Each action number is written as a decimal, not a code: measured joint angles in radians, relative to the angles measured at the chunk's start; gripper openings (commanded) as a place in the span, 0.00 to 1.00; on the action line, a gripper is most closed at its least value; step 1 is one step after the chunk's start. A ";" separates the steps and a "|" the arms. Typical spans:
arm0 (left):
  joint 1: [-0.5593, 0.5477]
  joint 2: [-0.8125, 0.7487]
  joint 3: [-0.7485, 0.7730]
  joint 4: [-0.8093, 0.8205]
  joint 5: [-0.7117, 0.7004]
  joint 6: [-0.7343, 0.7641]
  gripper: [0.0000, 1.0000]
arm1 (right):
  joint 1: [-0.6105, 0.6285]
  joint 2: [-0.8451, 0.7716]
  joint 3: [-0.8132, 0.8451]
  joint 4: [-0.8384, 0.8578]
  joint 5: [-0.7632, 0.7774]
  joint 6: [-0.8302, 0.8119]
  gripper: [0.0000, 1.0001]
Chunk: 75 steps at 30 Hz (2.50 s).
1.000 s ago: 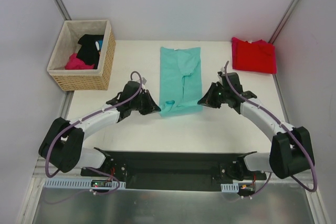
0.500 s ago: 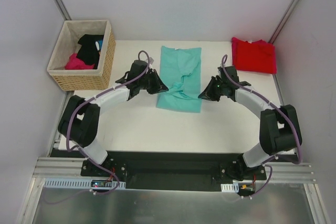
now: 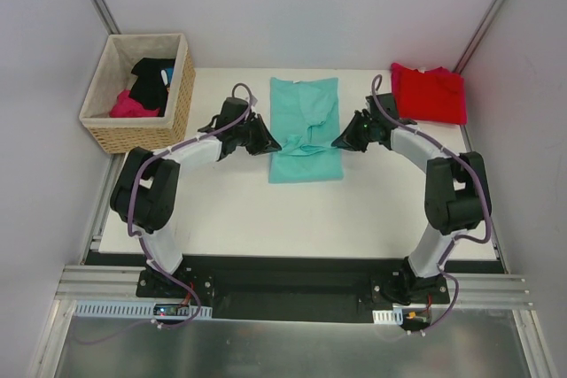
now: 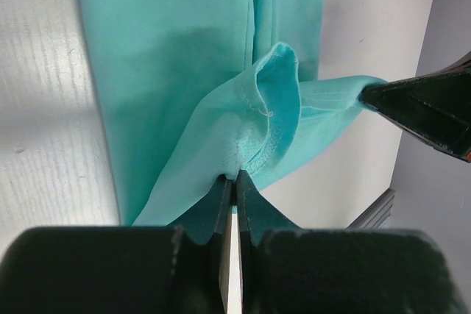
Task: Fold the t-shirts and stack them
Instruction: Fold the folded rectangular tshirt in 1/3 of the way
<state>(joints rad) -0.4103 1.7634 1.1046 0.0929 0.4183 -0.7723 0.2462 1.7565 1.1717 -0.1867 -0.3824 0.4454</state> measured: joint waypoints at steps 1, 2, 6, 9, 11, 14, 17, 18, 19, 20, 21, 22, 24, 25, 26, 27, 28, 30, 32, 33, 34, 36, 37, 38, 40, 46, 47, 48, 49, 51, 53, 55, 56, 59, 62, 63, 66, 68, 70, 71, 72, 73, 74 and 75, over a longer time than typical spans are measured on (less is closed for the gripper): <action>0.005 0.000 0.000 0.000 0.000 0.001 0.00 | -0.003 0.010 0.012 0.000 -0.001 0.001 0.00; 0.009 0.000 0.000 0.000 0.001 0.001 0.00 | -0.007 0.021 0.024 -0.001 -0.001 0.003 0.01; 0.027 0.001 0.002 -0.001 0.002 0.003 0.00 | -0.025 0.057 0.065 -0.001 -0.001 0.008 0.01; 0.033 0.012 0.018 -0.002 0.009 0.004 0.00 | -0.035 0.075 0.089 -0.005 -0.003 0.010 0.00; 0.039 0.026 0.039 -0.002 0.018 0.004 0.00 | -0.040 0.092 0.114 -0.005 -0.006 0.011 0.01; 0.040 0.055 0.086 -0.001 0.027 0.004 0.00 | -0.046 0.124 0.158 -0.009 -0.008 0.011 0.01; 0.046 0.091 0.134 0.000 0.036 0.004 0.00 | -0.051 0.159 0.200 -0.013 -0.008 0.011 0.01; 0.046 0.104 0.148 0.000 0.038 0.004 0.00 | -0.052 0.170 0.213 -0.014 -0.008 0.010 0.00; 0.047 0.117 0.161 0.000 0.039 0.004 0.00 | -0.053 0.182 0.225 -0.014 -0.008 0.010 0.01; 0.052 0.138 0.179 0.001 0.043 0.004 0.00 | -0.054 0.195 0.236 -0.016 -0.007 0.010 0.01; 0.052 0.149 0.185 0.003 0.043 0.004 0.00 | -0.054 0.206 0.245 -0.017 -0.007 0.010 0.00; 0.052 0.165 0.194 0.003 0.043 0.004 0.00 | -0.055 0.222 0.259 -0.021 -0.006 0.010 0.00; 0.053 0.203 0.214 0.006 0.044 0.004 0.00 | -0.055 0.258 0.286 -0.027 -0.004 0.009 0.01; 0.053 0.218 0.219 0.007 0.043 0.004 0.00 | -0.056 0.277 0.299 -0.029 -0.003 0.007 0.02; 0.055 0.235 0.224 0.007 0.043 0.004 0.00 | -0.057 0.293 0.309 -0.030 -0.003 0.006 0.06; 0.059 0.253 0.228 0.008 0.043 0.004 0.00 | -0.059 0.314 0.324 -0.032 -0.002 0.006 0.22; 0.061 0.270 0.229 0.009 0.042 0.004 0.00 | -0.061 0.335 0.338 -0.034 -0.001 0.005 0.33; 0.070 0.301 0.230 0.010 0.039 0.004 0.28 | -0.066 0.369 0.359 -0.034 0.005 0.001 0.67; 0.080 0.325 0.230 0.009 0.022 0.010 0.80 | -0.069 0.387 0.364 -0.037 0.017 -0.009 0.84; 0.087 0.330 0.230 0.008 0.014 0.014 0.99 | -0.071 0.389 0.364 -0.038 0.019 -0.008 0.90; 0.095 0.332 0.230 0.015 0.020 0.009 0.99 | -0.072 0.388 0.370 -0.035 0.013 -0.013 0.92; 0.105 0.313 0.241 0.047 0.019 0.006 0.99 | -0.072 0.372 0.379 -0.031 0.046 -0.035 1.00; 0.105 0.298 0.244 0.046 -0.011 0.010 0.99 | -0.072 0.362 0.379 -0.034 0.059 -0.039 1.00; 0.109 0.283 0.244 0.042 -0.017 0.016 0.99 | -0.072 0.346 0.377 -0.036 0.075 -0.050 1.00; 0.113 0.241 0.243 0.026 -0.039 0.028 0.99 | -0.071 0.298 0.368 -0.051 0.097 -0.065 1.00; 0.103 0.012 0.211 0.027 -0.037 0.027 0.99 | -0.034 0.042 0.339 -0.073 0.133 -0.100 1.00; 0.093 -0.037 0.192 0.031 -0.037 0.024 0.99 | -0.022 0.006 0.329 -0.072 0.134 -0.103 1.00; 0.080 -0.081 0.171 0.037 -0.037 0.021 0.99 | -0.006 -0.036 0.312 -0.070 0.134 -0.106 1.00; 0.062 -0.127 0.142 0.048 -0.038 0.018 0.99 | 0.008 -0.071 0.290 -0.063 0.133 -0.108 1.00; 0.015 -0.195 0.082 0.065 -0.038 0.004 0.99 | 0.040 -0.131 0.231 -0.057 0.133 -0.111 1.00; -0.037 -0.233 0.006 0.103 -0.035 -0.023 0.99 | 0.067 -0.155 0.167 -0.045 0.132 -0.110 1.00; -0.080 -0.241 -0.078 0.144 -0.035 -0.052 0.99 | 0.084 -0.154 0.099 -0.040 0.132 -0.109 1.00; -0.095 -0.240 -0.111 0.151 -0.035 -0.060 0.99 | 0.087 -0.149 0.063 -0.037 0.132 -0.107 1.00; -0.121 -0.211 -0.194 0.156 -0.036 -0.083 0.99 | 0.090 -0.128 -0.019 -0.034 0.130 -0.101 1.00; -0.120 -0.177 -0.228 0.194 -0.040 -0.092 0.99 | 0.090 -0.107 -0.064 -0.029 0.130 -0.097 1.00; -0.119 -0.163 -0.236 0.218 -0.043 -0.093 0.99 | 0.090 -0.106 -0.074 -0.027 0.130 -0.097 1.00; -0.119 -0.128 -0.237 0.275 -0.046 -0.093 0.99 | 0.090 -0.106 -0.076 -0.017 0.130 -0.099 1.00; -0.119 -0.111 -0.236 0.306 -0.046 -0.093 0.99 | 0.090 -0.107 -0.072 -0.012 0.130 -0.099 1.00; -0.118 -0.087 -0.232 0.334 -0.046 -0.092 0.99 | 0.090 -0.107 -0.060 -0.012 0.127 -0.099 1.00; -0.118 -0.075 -0.229 0.347 -0.046 -0.092 0.99 | 0.090 -0.107 -0.048 -0.012 0.126 -0.099 1.00; -0.116 -0.062 -0.225 0.360 -0.046 -0.092 0.99 | 0.090 -0.106 -0.039 -0.012 0.124 -0.099 1.00; -0.111 -0.049 -0.224 0.376 -0.046 -0.092 0.99 | 0.090 -0.106 -0.023 -0.012 0.122 -0.099 1.00; -0.110 -0.038 -0.223 0.389 -0.046 -0.092 0.99 | 0.090 -0.106 -0.008 -0.012 0.120 -0.099 1.00; -0.105 -0.029 -0.222 0.400 -0.045 -0.092 0.99 | 0.090 -0.106 0.002 -0.011 0.119 -0.099 1.00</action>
<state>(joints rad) -0.5156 1.7344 0.8822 0.4931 0.3729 -0.8642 0.3359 1.6505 1.1740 -0.1982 -0.2630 0.3466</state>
